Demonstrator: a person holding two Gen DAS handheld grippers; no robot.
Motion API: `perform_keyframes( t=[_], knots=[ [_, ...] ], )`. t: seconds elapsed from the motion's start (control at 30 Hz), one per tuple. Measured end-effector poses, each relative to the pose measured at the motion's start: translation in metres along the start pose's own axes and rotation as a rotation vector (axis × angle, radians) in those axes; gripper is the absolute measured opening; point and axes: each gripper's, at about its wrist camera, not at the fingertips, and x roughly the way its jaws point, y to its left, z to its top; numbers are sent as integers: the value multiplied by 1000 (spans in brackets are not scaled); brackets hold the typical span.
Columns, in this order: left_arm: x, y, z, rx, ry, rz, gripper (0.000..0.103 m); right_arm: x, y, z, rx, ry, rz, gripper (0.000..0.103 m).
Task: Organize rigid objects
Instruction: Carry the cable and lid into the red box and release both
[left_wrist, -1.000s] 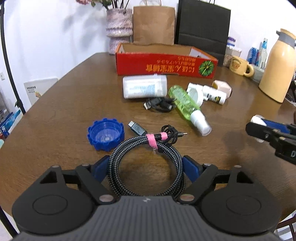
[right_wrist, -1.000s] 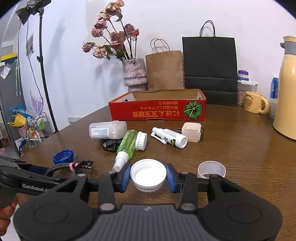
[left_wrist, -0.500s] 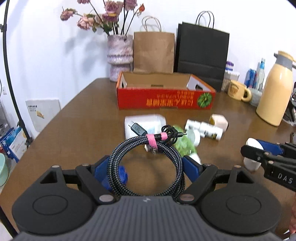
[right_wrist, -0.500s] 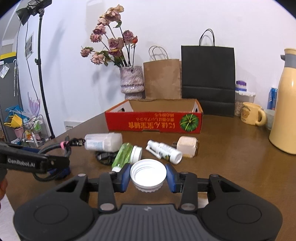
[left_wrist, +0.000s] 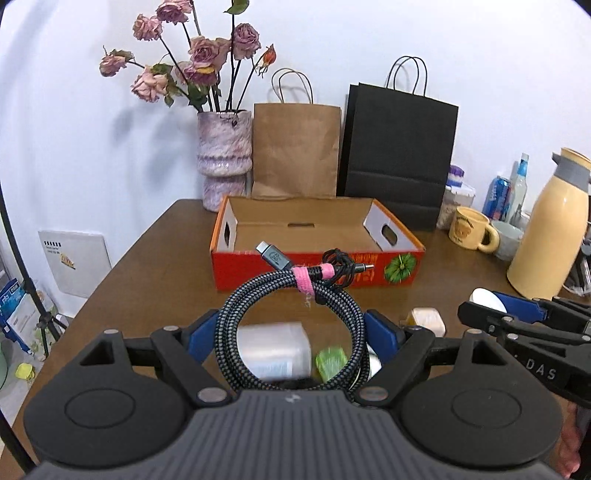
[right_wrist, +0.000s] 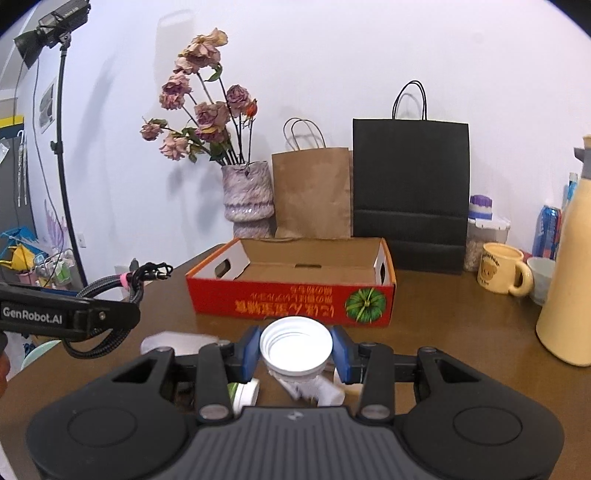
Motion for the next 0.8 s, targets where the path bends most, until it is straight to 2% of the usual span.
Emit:
perform_keyframes(
  t=[0.43,0.8],
  knots=[
    [65,-3,66,-24,14,14,83,72,-18,58,-4,28,-21,40],
    [132,-3,113,-42,65,40,83,151,-32,98,-6,87,-22,40]
  ],
)
